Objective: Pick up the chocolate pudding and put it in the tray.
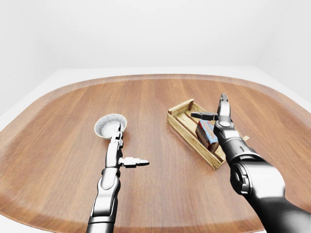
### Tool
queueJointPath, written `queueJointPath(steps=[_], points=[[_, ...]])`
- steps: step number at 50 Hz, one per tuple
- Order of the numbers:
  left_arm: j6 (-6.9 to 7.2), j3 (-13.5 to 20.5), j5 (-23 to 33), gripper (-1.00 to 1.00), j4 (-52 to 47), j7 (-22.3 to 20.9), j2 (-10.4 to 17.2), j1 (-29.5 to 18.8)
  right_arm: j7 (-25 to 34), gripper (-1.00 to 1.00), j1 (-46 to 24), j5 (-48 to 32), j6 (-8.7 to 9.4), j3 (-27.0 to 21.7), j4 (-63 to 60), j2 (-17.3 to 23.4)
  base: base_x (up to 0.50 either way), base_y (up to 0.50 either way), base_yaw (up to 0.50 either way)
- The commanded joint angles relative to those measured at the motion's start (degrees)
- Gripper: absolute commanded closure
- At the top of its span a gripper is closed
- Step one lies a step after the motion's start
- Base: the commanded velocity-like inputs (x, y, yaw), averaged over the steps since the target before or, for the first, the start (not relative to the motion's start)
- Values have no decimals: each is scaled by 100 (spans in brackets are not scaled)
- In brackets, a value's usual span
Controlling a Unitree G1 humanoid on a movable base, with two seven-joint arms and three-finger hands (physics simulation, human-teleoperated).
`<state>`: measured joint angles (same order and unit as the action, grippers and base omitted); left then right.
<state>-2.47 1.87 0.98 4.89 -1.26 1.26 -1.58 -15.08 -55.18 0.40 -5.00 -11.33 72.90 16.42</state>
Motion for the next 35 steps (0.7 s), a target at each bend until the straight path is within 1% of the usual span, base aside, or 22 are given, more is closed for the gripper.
queueJointPath(steps=[1,12,18,28,32,33,35], points=[[106,9,-100,-100,-110,-69,-9,30,122,-100,-144,206,0,106,-313,52,0,0,0],[108,9,-100,-100,-111,-69,-9,30,207,-100,-107,364,0,219,-1254,57,0,0,0],[108,9,-101,-100,-110,-70,-8,30,199,-100,93,402,0,257,-2284,39,0,0,0],[105,9,-98,-100,-110,-71,-8,29,190,-100,640,441,0,256,-4448,-75,0,0,0],[105,9,-98,-100,-109,-72,-8,29,212,-100,774,466,0,235,-5050,-104,0,0,0],[103,9,-99,-100,-109,-71,-8,29,210,-100,807,484,9,226,-5228,-110,0,0,0],[104,8,-97,-100,-109,-72,-7,29,208,-100,865,487,143,224,-5483,-121,0,0,0]])
